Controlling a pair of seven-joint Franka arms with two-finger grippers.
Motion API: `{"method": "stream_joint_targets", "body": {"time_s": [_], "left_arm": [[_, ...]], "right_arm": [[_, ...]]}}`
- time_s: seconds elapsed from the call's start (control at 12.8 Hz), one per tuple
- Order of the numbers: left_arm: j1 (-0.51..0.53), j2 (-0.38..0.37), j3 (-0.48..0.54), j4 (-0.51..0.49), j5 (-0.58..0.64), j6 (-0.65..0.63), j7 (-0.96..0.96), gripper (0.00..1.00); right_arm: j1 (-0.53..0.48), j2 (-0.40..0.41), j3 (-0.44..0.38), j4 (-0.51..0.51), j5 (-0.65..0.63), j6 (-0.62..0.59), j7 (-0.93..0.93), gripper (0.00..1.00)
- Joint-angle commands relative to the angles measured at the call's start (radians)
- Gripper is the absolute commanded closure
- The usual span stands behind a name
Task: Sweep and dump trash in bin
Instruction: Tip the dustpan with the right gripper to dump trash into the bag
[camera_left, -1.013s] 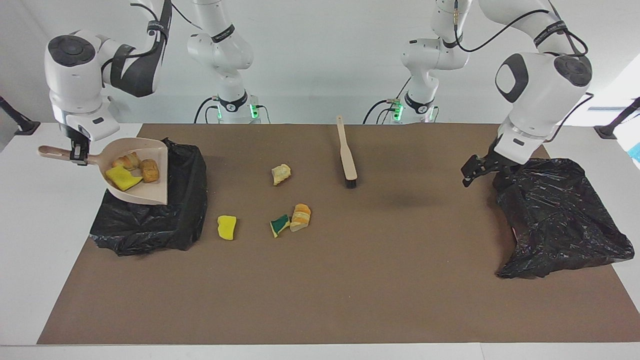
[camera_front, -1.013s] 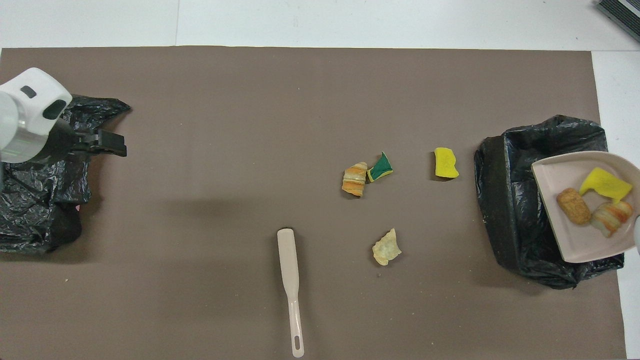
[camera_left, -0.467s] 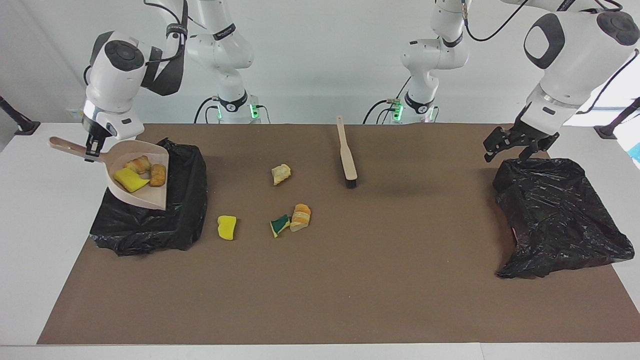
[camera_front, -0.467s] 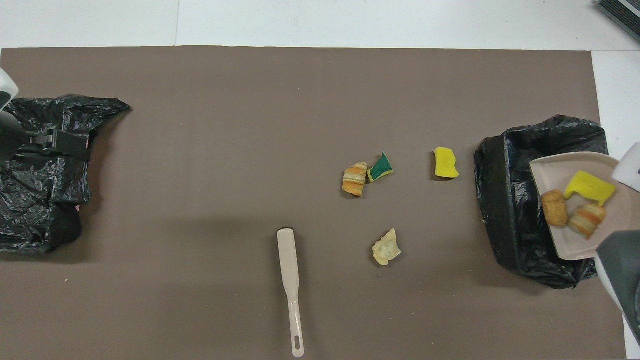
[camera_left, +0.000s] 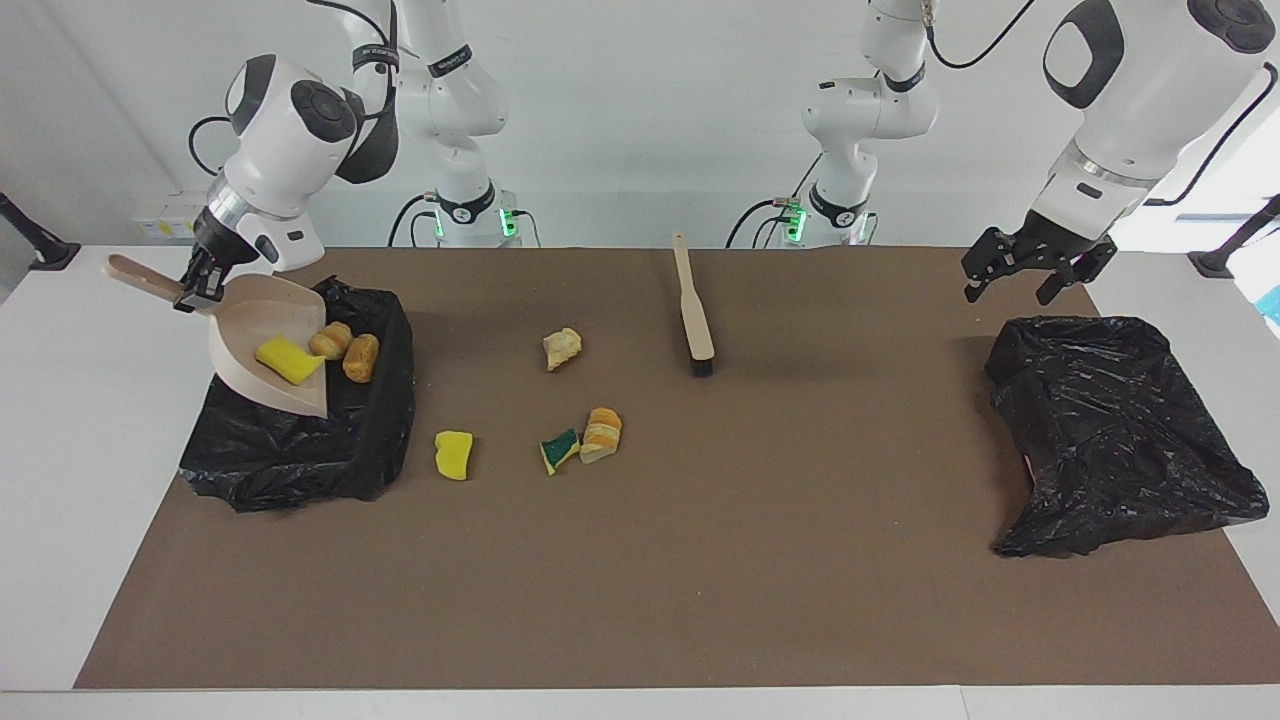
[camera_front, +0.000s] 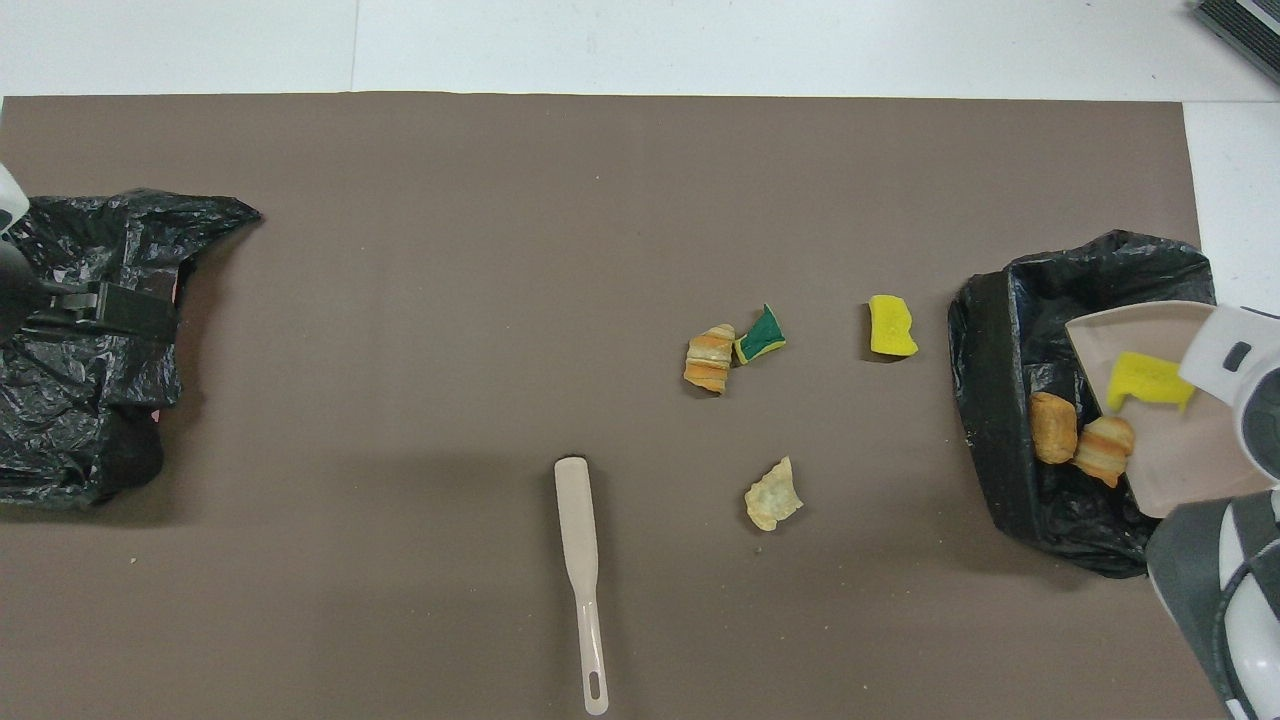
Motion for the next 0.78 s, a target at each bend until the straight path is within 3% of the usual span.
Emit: {"method": "stream_joint_targets", "body": {"time_s": [0.0,0.55,0.7], "left_arm": [[-0.009,-0.046,0.003,-0.046,0.018,-0.015,0.012,0.00],[0.008,-0.041,0.007,-0.039,0.017,-0.001,0.003,0.00],[0.008,-0.041,0.011,-0.039,0.017,-0.010,0.005,0.00]], "right_arm": [[0.061,-0.038,0.001,-0.022,-0.107,-0.072,0.050,1.00],[0.176,-0.072,0.003,-0.021,-0.242,-0.342,0.221,1.00],[0.181,-0.075,0.015,-0.016,-0.246,-0.368,0.227,1.00]]}}
